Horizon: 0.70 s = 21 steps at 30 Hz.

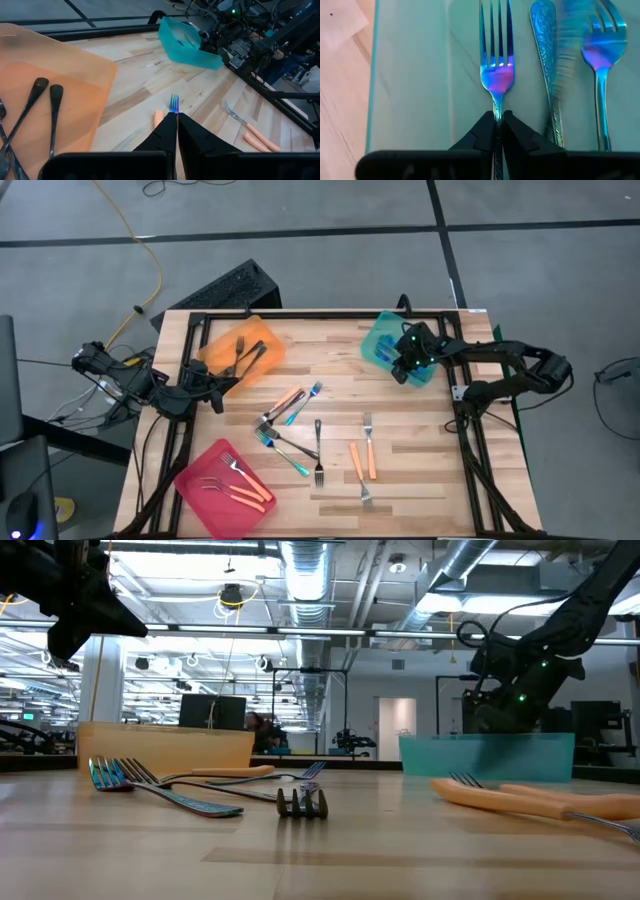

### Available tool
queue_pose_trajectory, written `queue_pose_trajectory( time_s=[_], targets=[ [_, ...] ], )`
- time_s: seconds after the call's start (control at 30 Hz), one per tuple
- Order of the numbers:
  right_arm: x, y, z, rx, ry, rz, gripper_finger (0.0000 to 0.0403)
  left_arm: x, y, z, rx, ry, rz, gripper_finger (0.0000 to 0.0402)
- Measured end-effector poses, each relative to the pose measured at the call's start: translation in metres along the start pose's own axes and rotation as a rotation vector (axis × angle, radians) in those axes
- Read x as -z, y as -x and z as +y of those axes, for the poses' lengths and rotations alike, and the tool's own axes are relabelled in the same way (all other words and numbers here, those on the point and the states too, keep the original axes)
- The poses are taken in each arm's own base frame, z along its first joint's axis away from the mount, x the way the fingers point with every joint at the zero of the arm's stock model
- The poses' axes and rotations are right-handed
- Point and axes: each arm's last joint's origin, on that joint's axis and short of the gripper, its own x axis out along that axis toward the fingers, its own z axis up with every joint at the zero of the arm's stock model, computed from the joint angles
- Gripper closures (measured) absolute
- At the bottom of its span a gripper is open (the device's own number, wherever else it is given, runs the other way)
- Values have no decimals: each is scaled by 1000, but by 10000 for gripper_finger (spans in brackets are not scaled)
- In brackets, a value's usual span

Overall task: Sort silverware by color (type)
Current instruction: Put the iridescent fork into the green bin

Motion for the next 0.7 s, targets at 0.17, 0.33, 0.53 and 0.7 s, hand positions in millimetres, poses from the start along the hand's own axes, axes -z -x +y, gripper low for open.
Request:
queue_pose_trajectory(
  time_s=[0.17, 0.33, 0.53, 0.7],
  targets=[
    [1, -1, 0, -1, -7, 8, 347, 0, 0, 0, 0, 0, 0, 402],
    [0, 5, 1, 0, -4, -8, 344, 0, 0, 0, 0, 2, 0, 401],
    [-11, 11, 2, 2, 0, -46, 322, 0, 0, 0, 0, 3, 0, 401],
    [-28, 17, 2, 3, 8, -72, 291, 0, 0, 0, 1, 4, 0, 401]
  ],
)
